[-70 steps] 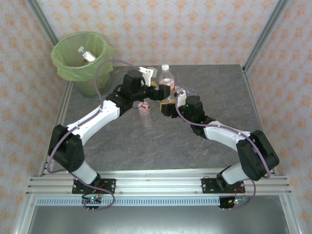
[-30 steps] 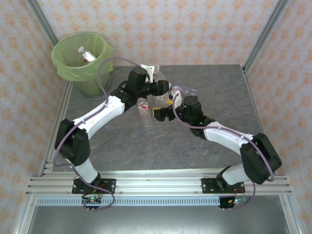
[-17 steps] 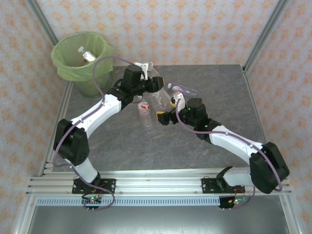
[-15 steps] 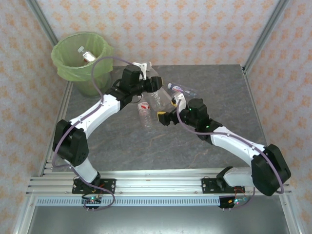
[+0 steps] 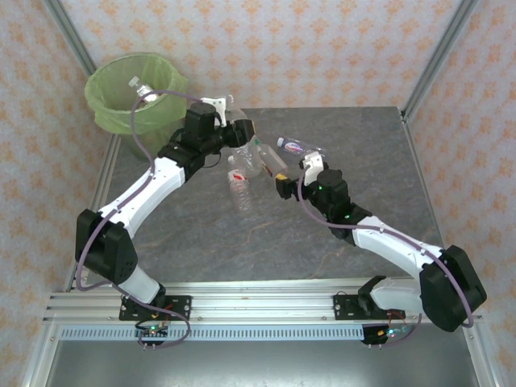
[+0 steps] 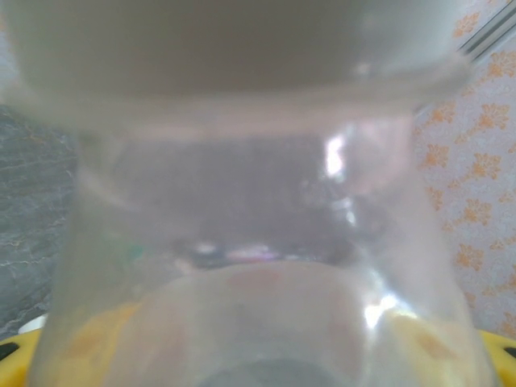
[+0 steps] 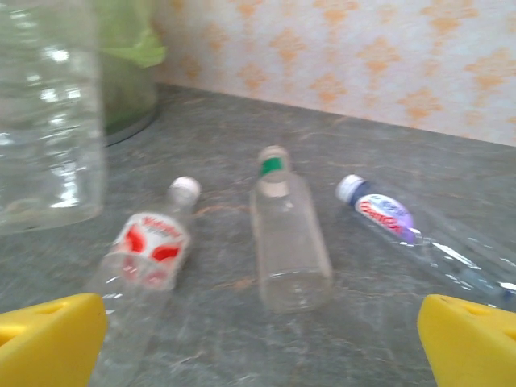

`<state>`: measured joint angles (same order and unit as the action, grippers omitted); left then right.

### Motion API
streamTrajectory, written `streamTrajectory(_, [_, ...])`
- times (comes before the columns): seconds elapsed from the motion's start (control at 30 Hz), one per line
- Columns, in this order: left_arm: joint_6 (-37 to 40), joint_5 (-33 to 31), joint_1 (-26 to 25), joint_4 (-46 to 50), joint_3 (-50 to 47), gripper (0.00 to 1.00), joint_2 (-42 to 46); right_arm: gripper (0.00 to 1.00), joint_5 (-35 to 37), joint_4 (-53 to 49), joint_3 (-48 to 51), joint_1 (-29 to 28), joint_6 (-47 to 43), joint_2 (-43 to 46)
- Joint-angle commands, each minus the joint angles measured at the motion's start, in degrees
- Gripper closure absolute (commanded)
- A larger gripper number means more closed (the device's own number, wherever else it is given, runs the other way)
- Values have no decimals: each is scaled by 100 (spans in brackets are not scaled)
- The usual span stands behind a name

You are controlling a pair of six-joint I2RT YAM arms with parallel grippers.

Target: Put the plastic bottles in the bin

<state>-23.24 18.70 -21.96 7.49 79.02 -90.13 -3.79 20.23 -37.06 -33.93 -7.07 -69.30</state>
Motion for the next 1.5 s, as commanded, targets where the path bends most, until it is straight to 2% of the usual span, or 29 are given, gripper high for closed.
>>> streamTrajectory(0.0, [282,-248,52,295,197,39,189,0,1180,228,-98,51,383,-108])
streamTrajectory(0.07, [366,-339,90,433,341,40,164,0,1370,227,-102,59,501,-142])
streamTrajectory(0.27, [672,-568,235,1015,1130,41,-11,0,1338,132,-143,78,561,-138])
streamTrajectory(0.43, [1097,-1255,353,1475,1906,41,-160,0,1363,96,-126,78,613,-108])
streamTrajectory(0.73, [1980,-2098,549,1832,3142,40,-580,0,1396,37,-67,88,707,1])
streamTrajectory(1.17, [2997,-3196,1057,1328,3972,40,-893,0,1531,-85,-55,82,740,114])
streamTrajectory(1.47, [2840,-3306,1666,978,4109,40,-1018,0,1522,-72,-56,87,821,118])
